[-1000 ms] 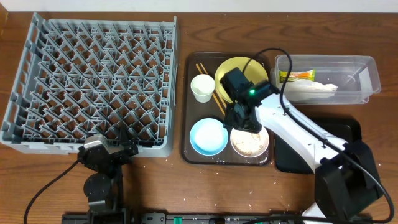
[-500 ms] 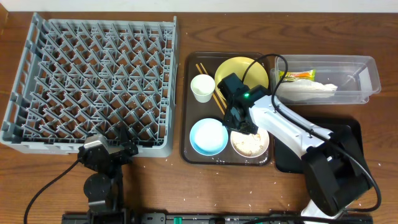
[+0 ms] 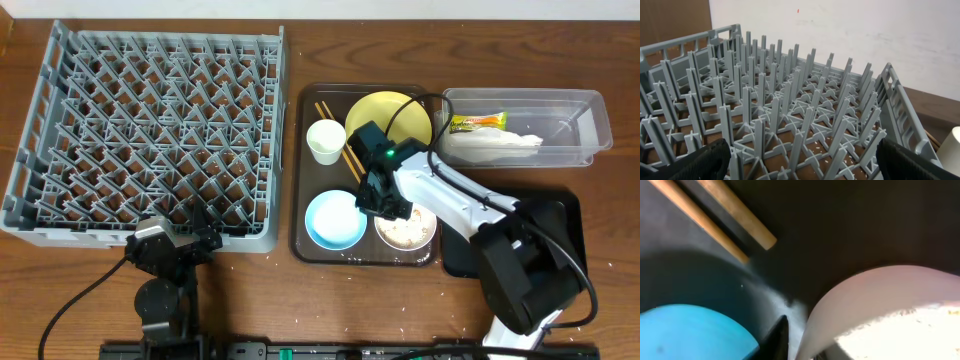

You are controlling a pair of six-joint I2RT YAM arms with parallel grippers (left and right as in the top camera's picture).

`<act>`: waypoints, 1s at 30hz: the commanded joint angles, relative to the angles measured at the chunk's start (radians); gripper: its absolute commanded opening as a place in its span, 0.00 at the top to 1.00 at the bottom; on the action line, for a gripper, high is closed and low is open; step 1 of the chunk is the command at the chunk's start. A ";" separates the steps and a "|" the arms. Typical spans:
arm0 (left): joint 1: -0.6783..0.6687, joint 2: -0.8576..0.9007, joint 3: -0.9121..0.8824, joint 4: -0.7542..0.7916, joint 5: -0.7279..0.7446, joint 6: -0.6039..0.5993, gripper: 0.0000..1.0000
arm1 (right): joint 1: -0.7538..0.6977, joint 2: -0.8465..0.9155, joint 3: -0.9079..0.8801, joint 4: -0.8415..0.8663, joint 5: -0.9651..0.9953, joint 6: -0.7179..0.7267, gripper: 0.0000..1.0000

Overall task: Sort waste into correct bins and load items into the dishwasher
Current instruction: 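Move right gripper to the pink bowl and grasp its rim, then carry pink bowl to the black tray and tip out the rice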

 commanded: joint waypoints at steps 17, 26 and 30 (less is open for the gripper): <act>-0.003 -0.002 -0.031 -0.018 -0.005 0.013 0.07 | -0.129 -0.254 0.175 -0.291 -0.138 -0.398 0.99; -0.003 -0.002 -0.031 -0.018 -0.005 0.013 0.07 | -0.389 -0.520 -0.002 -0.231 -0.355 -0.664 0.99; -0.003 -0.002 -0.031 -0.018 -0.005 0.013 0.07 | -0.538 -0.606 -0.191 -0.116 -0.579 -0.760 0.99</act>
